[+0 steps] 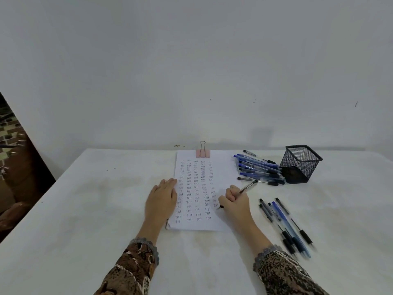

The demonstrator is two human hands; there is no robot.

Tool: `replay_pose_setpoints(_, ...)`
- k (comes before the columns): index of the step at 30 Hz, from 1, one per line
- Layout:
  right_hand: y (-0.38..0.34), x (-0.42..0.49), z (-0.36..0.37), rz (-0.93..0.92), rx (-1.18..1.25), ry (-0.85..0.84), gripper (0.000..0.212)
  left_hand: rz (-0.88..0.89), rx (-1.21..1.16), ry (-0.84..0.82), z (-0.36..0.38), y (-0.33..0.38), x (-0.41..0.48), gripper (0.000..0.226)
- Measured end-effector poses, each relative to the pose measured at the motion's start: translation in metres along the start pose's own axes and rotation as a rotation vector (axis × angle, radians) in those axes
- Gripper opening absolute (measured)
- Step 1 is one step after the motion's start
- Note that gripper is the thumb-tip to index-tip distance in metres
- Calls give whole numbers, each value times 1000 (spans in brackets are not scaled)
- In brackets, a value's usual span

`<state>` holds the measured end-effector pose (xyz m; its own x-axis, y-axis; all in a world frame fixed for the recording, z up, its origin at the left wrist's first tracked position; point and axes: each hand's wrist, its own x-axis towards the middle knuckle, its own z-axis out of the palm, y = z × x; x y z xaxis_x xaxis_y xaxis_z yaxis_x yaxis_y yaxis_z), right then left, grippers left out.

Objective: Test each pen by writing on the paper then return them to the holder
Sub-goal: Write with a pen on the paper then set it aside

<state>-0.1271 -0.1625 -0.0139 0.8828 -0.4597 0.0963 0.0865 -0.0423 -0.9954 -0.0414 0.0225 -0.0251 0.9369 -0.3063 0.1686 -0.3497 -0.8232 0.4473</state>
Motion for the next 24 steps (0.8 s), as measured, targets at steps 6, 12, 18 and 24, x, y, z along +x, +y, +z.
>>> replay_pose_setpoints(6, -5, -3, 4, -20, -61, -10, 47, -20, 6, 16, -7, 7, -5, 43)
replay_pose_setpoints(12, -8, -5, 2, -9, -69, -10, 47, -18, -10, 8, -6, 5, -5, 43)
replay_pose_setpoints(18, -10, -4, 3, -47, -111, 27, 47, 7, -12, 12, -2, 1, -2, 43)
replay_pose_setpoints(24, -10, -5, 1, -39, -105, 34, 47, 9, -6, 11, 1, -1, 0, 43)
